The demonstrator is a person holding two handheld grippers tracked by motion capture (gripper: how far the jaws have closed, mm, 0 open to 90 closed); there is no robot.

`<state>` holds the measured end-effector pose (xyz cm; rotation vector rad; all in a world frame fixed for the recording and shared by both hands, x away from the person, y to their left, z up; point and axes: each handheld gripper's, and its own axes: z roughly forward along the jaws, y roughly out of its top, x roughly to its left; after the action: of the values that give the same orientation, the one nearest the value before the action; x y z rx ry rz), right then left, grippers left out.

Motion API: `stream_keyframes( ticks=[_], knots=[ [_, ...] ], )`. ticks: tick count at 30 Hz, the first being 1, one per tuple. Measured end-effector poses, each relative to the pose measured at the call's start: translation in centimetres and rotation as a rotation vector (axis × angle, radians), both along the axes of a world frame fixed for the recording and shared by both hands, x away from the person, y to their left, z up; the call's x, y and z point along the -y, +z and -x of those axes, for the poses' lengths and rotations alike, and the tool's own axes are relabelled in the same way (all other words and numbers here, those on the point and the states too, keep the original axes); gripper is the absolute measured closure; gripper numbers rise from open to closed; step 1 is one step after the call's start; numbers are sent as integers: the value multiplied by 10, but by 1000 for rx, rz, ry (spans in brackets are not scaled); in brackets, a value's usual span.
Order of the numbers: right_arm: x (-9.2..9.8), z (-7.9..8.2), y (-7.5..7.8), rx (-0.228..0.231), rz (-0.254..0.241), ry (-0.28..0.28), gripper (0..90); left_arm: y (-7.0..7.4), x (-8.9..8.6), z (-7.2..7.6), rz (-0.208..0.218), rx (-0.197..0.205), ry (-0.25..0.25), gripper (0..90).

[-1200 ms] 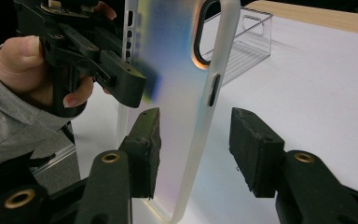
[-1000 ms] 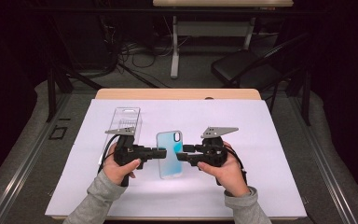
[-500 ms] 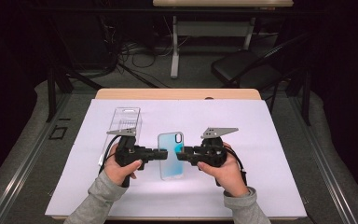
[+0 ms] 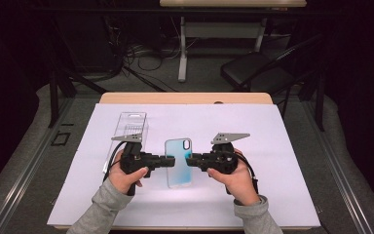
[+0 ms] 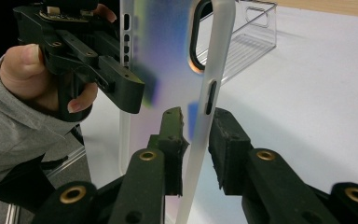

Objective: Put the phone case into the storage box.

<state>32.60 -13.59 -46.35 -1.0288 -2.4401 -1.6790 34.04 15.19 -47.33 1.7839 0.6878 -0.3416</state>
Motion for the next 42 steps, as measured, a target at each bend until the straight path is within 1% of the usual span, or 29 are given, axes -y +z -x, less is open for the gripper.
stream_keyframes(
  ticks=[3, 5, 9, 19, 26, 34, 42],
  knots=[
    [1, -1, 0, 0, -4, -1, 769, 0, 0, 0, 0, 1, -1, 814],
    [1, -1, -1, -13, -9, 0, 776, 0, 0, 0, 0, 0, 0, 814],
    [2, -2, -1, -22, -14, 1, 786, 0, 0, 0, -1, 1, 0, 814],
    [3, -2, -2, -30, -24, -2, 813, 0, 0, 0, -1, 0, -1, 814],
    [5, -3, -3, -38, -34, -1, 820, 0, 0, 0, -1, -1, -1, 814],
    [5, -3, -3, -61, -46, -10, 826, 0, 0, 0, -2, 1, 0, 814],
    [4, -2, -4, -71, -60, -18, 828, 0, 0, 0, -2, 1, 1, 814]
  ],
)
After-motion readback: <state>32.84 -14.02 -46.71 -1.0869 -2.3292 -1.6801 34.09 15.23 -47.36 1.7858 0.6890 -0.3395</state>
